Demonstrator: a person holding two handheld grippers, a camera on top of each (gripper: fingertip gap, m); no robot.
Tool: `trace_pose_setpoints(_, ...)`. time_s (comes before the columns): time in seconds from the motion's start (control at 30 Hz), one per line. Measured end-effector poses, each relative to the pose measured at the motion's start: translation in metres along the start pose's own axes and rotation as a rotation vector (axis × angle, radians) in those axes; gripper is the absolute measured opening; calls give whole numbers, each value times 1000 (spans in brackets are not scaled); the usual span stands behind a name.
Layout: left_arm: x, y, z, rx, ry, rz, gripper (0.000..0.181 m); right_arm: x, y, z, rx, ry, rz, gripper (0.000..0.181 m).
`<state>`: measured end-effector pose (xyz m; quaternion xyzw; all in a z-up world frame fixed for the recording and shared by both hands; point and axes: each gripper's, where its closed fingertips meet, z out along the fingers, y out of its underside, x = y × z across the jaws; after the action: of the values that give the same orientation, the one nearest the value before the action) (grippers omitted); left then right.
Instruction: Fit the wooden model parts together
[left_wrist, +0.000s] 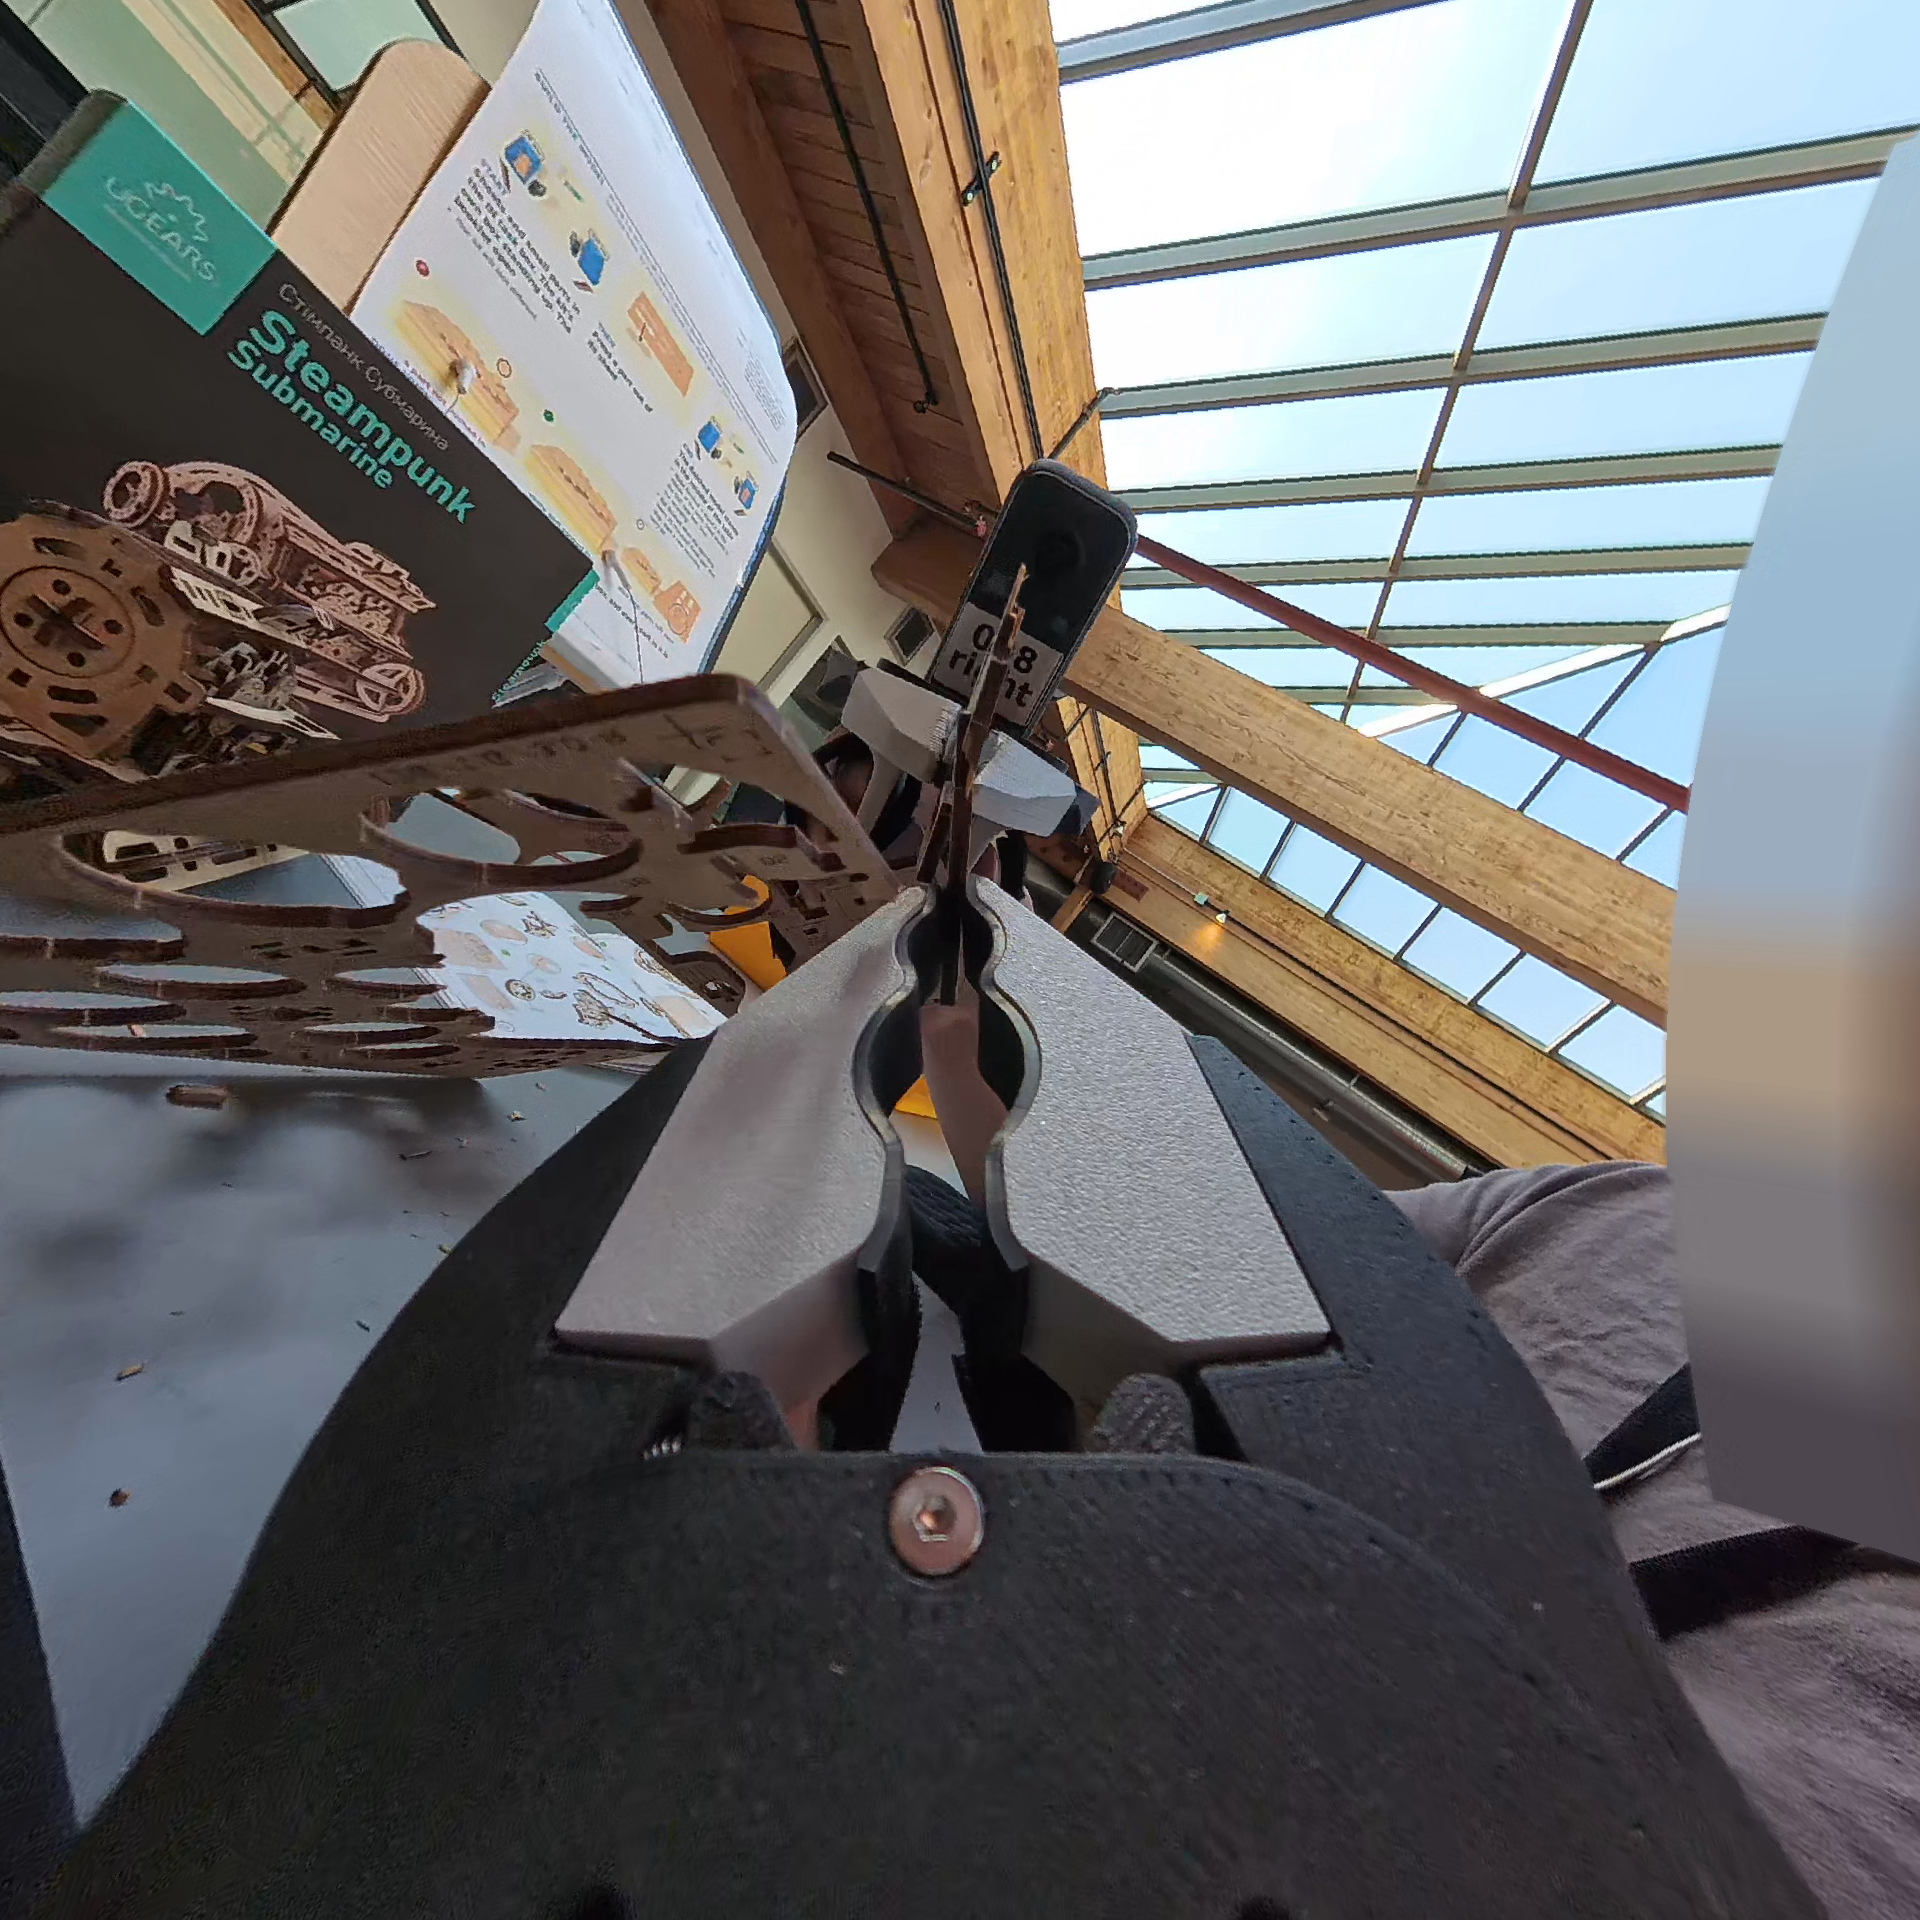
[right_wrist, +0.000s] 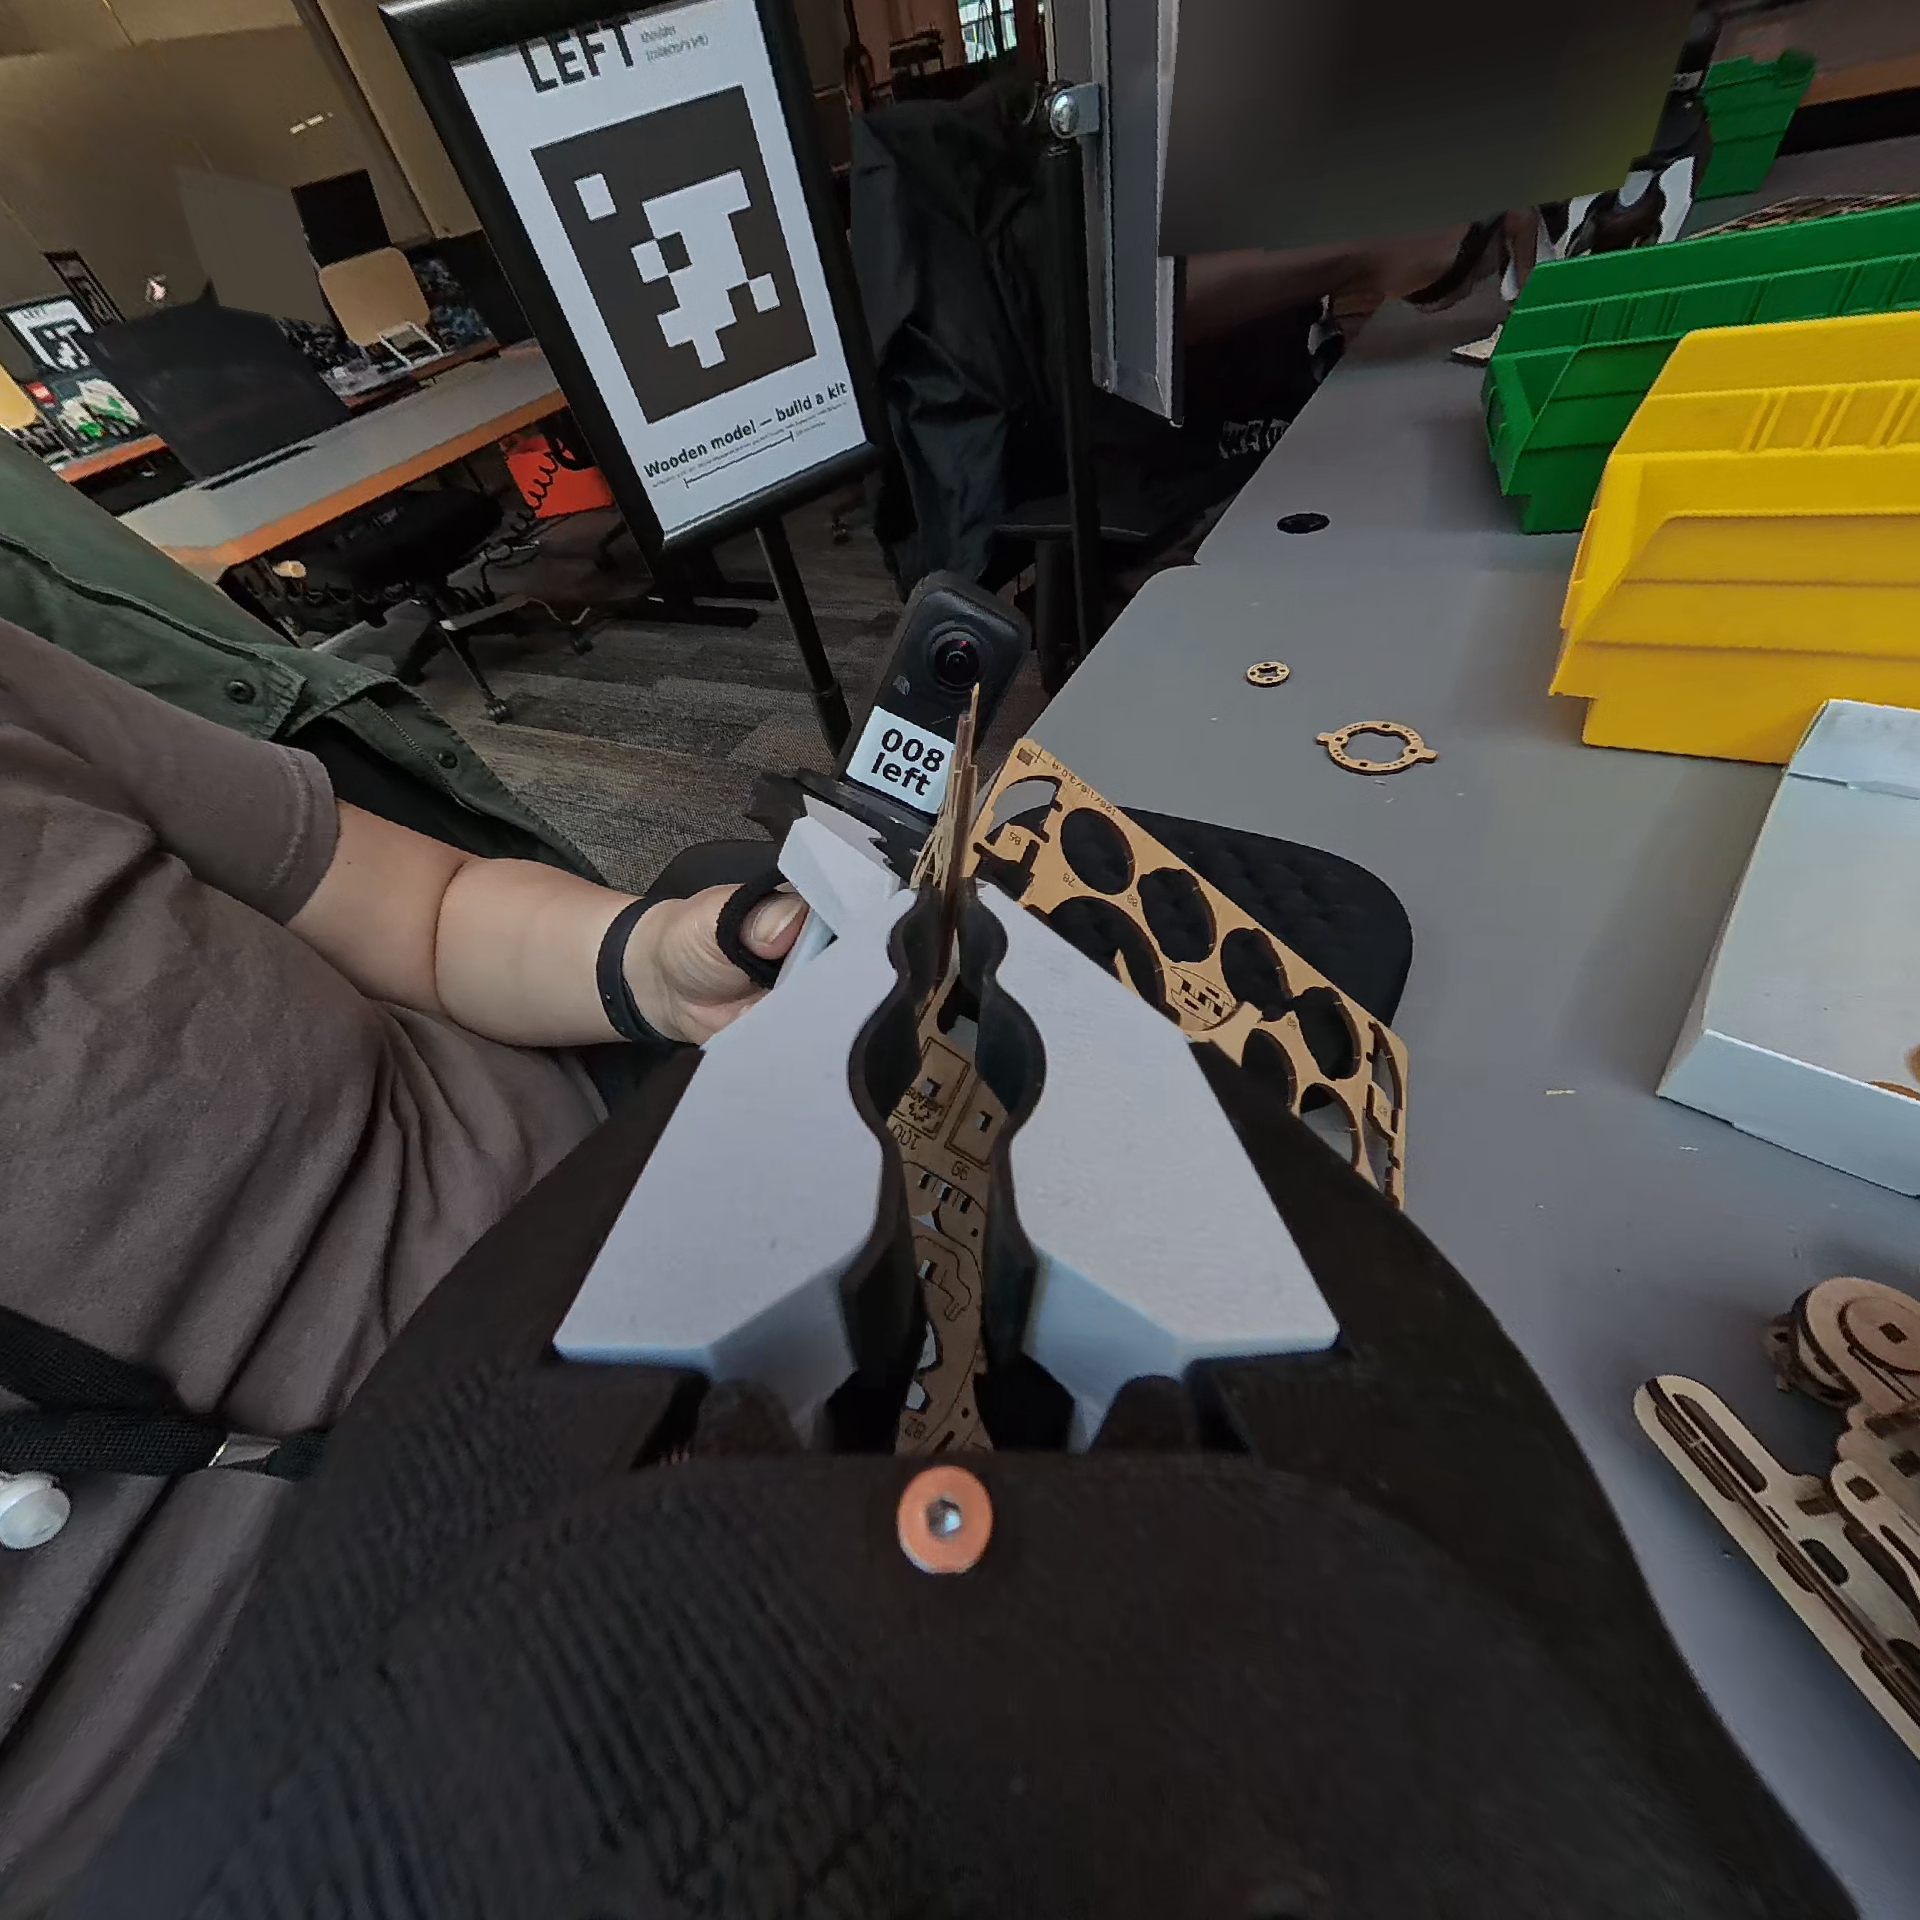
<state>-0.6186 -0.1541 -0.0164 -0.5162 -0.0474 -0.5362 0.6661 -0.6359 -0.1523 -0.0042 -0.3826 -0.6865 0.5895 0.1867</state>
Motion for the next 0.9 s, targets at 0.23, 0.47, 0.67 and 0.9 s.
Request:
trace_pose_setpoints(0.23, 4, -2, -3, 5, 32, -66, 1, -3, -3, 3, -20, 68, -156, 2)
trace_pose_setpoints(0.47, -5, -8, -7, 9, -54, 1, 10, -5, -2, 4, -14, 68, -165, 0)
trace_pose_setpoints(0.67, -3, -25, -16, 49, -116, 115, 18, -4, -5, 1, 23, 29, -96, 1)
trace_pose_setpoints(0.9, -7, -21, -12, 42, -151, 116, 9, 0, 0, 4, -4, 77, -134, 1)
